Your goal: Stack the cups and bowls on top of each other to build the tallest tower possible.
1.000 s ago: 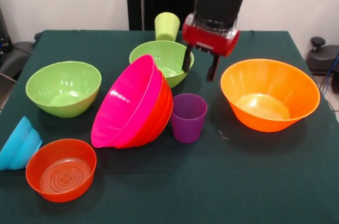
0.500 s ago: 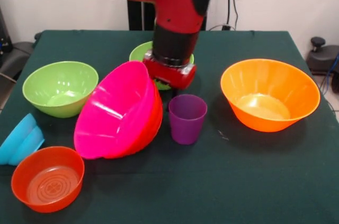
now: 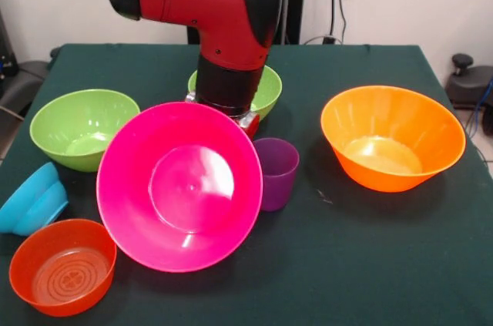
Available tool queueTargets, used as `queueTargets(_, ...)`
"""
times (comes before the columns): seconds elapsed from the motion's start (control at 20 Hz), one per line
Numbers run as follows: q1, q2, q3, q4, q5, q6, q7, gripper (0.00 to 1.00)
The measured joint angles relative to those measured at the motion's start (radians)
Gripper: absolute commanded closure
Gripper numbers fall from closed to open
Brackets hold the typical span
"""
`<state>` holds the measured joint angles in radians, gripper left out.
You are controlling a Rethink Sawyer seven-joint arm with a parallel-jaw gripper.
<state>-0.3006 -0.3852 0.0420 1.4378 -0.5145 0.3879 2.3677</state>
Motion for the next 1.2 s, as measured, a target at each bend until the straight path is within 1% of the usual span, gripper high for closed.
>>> queueTargets(0.55, 0.028, -0.012, 0.0, -0.001, 0.0, 0.0, 0.0, 0.0)
queueTargets(0.8, 0.062, -0.029, 0.0, 0.001, 0.005, 0.0, 0.0, 0.0)
queueTargets(0.95, 0.088, -0.045, 0.001, 0.008, 0.021, 0.0, 0.0, 0.0)
queueTargets(1.2, 0.13, -0.069, 0.009, 0.03, 0.071, 0.0, 0.0, 0.0)
